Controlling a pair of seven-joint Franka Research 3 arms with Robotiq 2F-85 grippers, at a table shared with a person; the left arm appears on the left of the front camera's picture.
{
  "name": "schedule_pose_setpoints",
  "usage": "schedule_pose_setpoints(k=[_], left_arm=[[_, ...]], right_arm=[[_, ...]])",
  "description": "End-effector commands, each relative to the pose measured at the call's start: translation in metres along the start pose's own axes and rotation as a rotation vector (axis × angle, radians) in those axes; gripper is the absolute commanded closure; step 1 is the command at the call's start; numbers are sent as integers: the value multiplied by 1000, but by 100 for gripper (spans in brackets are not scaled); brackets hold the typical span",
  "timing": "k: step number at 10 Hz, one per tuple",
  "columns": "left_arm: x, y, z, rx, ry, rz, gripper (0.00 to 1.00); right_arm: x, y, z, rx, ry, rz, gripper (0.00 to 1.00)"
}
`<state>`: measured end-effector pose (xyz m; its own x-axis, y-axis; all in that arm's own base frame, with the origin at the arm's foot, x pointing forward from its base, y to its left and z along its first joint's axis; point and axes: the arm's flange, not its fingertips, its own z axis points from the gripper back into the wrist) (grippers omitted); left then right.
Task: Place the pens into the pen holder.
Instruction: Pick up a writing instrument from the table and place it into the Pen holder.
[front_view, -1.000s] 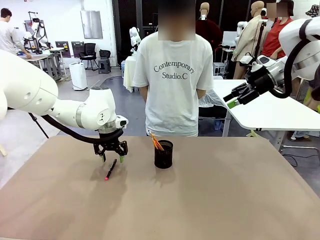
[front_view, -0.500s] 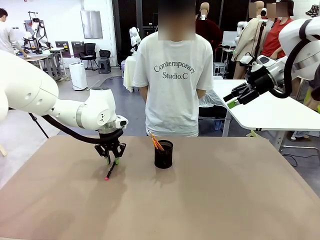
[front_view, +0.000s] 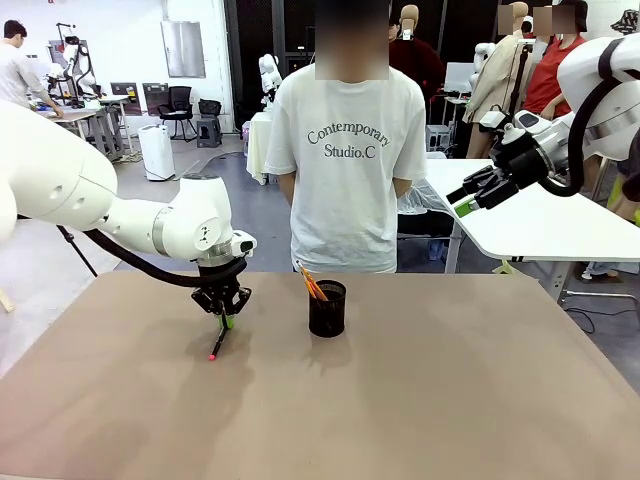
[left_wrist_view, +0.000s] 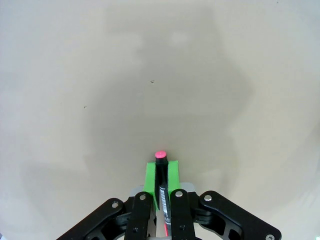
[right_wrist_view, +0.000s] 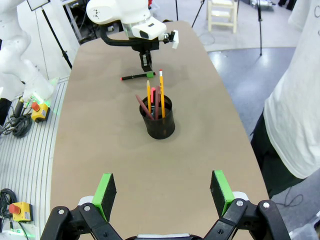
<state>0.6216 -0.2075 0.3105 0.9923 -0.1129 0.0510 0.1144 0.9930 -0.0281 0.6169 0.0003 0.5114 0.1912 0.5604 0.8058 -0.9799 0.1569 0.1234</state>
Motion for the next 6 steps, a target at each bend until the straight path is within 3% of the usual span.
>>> schedule_pose_setpoints(k=[1,4,6], left_arm=[[-4,4,7,-100,64,-23,100],[-8,28,50,-389,87,-69,100],[-13,39,80,-557,-5,-108,100]], right_arm=[[2,1,0,-2,-1,3,0],[2,1,0,-2,-1,3,0],[2,1,0,-2,-1,3,0]])
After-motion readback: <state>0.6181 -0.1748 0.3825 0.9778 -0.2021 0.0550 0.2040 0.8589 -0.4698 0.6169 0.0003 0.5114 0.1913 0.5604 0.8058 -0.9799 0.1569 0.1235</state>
